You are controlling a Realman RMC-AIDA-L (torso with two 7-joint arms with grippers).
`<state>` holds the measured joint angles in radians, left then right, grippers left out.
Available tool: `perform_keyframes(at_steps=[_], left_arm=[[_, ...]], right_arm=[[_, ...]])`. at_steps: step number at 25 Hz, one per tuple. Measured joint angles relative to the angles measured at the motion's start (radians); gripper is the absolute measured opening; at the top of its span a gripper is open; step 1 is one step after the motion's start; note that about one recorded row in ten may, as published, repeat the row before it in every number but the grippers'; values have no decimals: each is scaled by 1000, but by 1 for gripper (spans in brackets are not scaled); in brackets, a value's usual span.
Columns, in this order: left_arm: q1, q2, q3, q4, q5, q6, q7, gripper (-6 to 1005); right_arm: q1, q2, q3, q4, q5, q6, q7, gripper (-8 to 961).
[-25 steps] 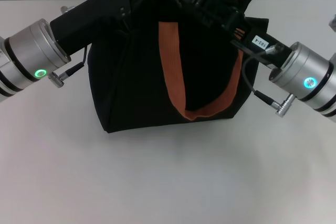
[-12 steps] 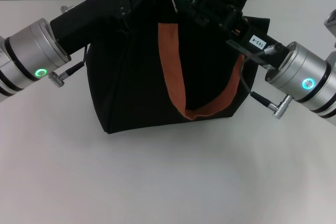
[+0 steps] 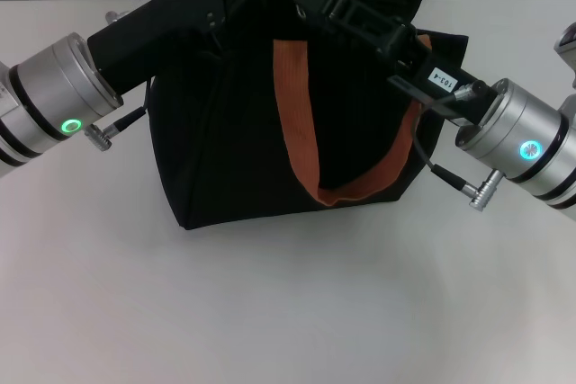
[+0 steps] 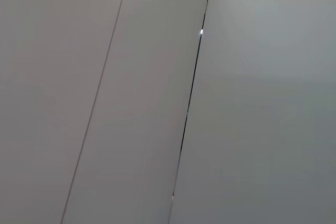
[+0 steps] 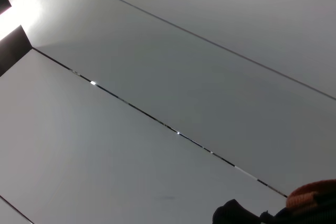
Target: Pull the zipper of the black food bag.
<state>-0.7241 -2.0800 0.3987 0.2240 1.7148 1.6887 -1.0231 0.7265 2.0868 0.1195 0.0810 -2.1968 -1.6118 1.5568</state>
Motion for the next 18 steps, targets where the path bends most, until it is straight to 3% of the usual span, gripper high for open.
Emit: perform_keyframes(at_steps=[9, 18], left_arm=[[0, 0, 0, -1, 0, -8, 1, 95], [0, 0, 0, -2, 0, -9, 11, 95]], right_arm=[[3, -1, -1, 0, 0, -8, 4, 376], [5, -1, -1, -11, 0, 37, 16, 379]])
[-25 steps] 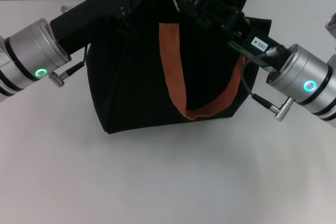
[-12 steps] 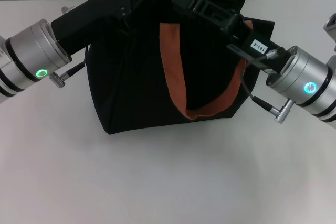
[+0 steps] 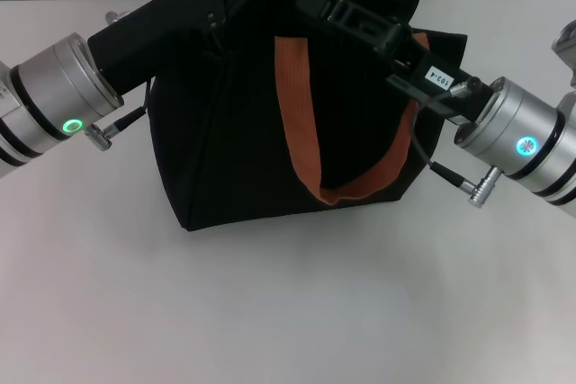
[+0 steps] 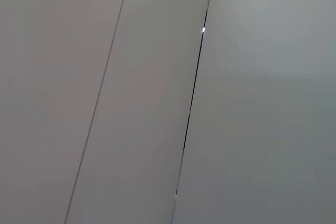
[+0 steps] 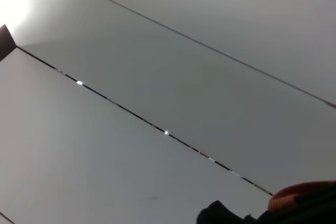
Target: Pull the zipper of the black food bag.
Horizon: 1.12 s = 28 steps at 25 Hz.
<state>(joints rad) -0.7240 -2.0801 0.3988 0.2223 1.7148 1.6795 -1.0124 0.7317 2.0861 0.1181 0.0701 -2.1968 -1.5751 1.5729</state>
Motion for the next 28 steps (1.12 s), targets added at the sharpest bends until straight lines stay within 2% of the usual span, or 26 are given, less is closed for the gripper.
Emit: perform_keyframes(at_steps=[28], left_arm=[[-6, 0, 2, -1, -9, -11, 3, 96]], right_arm=[[15, 2, 11, 0, 8, 27, 0, 361]])
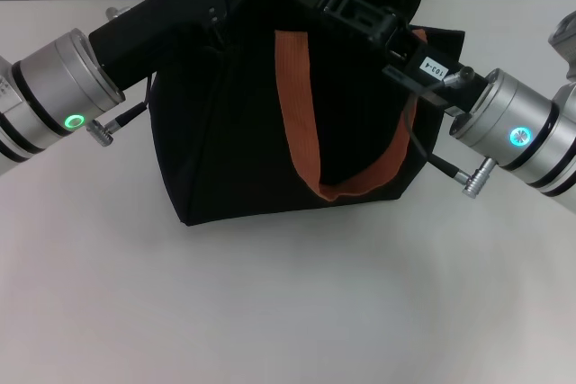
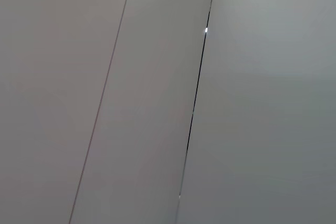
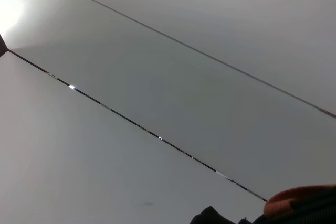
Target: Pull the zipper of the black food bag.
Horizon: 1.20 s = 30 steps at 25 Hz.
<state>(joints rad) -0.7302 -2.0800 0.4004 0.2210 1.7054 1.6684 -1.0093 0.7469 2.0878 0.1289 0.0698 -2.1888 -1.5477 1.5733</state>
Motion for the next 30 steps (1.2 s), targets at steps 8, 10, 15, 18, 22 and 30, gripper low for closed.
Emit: perform_keyframes(at_steps=[8, 10, 15, 18, 22, 30], left_arm=[[0, 0, 0, 0, 0, 3, 0, 95], [0, 0, 0, 0, -1, 3, 0, 95], [0, 0, 0, 0, -1, 3, 0, 94], [2, 0, -1, 0, -1, 3, 0, 94], [2, 0, -2, -2, -1, 2, 0, 94], [3, 0, -2, -7, -1, 1, 0, 94]], right_arm=[[1, 0, -7, -1, -3, -4, -11, 305], [2, 0, -8, -1, -3, -5, -13, 291], [-1, 0, -1, -1, -2, -2, -13, 256], [-4, 0, 0, -1, -1, -1, -13, 38], [-3, 0, -3, -3, -1, 0, -13, 7], [-10, 0, -2, -12, 0, -7, -30, -1]])
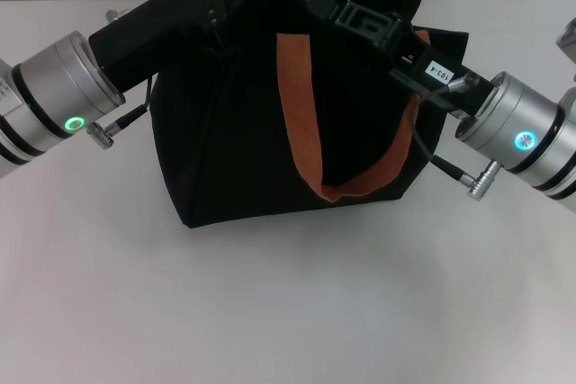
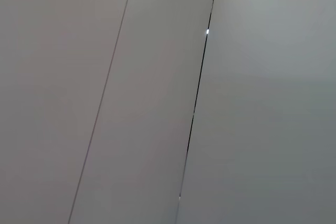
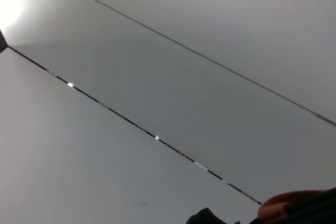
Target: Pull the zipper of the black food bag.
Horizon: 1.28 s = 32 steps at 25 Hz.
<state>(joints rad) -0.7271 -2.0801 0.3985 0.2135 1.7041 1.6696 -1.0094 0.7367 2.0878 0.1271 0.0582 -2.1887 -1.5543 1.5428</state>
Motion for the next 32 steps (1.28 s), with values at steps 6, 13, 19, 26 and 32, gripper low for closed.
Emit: perform_keyframes(at_steps=[6, 13, 19, 26, 32], left_arm=[[2, 0, 0, 0, -2, 2, 0, 94], [6, 0, 0, 0, -13, 6, 0, 94], [7, 0, 0, 3, -14, 11, 0, 94], [6, 0, 0, 6, -15, 13, 0, 94], [7, 0, 0, 5, -16, 12, 0, 94]], right_arm=[[-6, 0, 2, -1, 0, 2, -10, -2], [-22, 0, 3, -19, 1, 6, -10, -2], [-24, 0, 3, -25, 2, 33, -12, -1], [-19, 0, 3, -24, 1, 36, -23, 3], [-45, 0, 60, 2, 3, 19, -98, 8]])
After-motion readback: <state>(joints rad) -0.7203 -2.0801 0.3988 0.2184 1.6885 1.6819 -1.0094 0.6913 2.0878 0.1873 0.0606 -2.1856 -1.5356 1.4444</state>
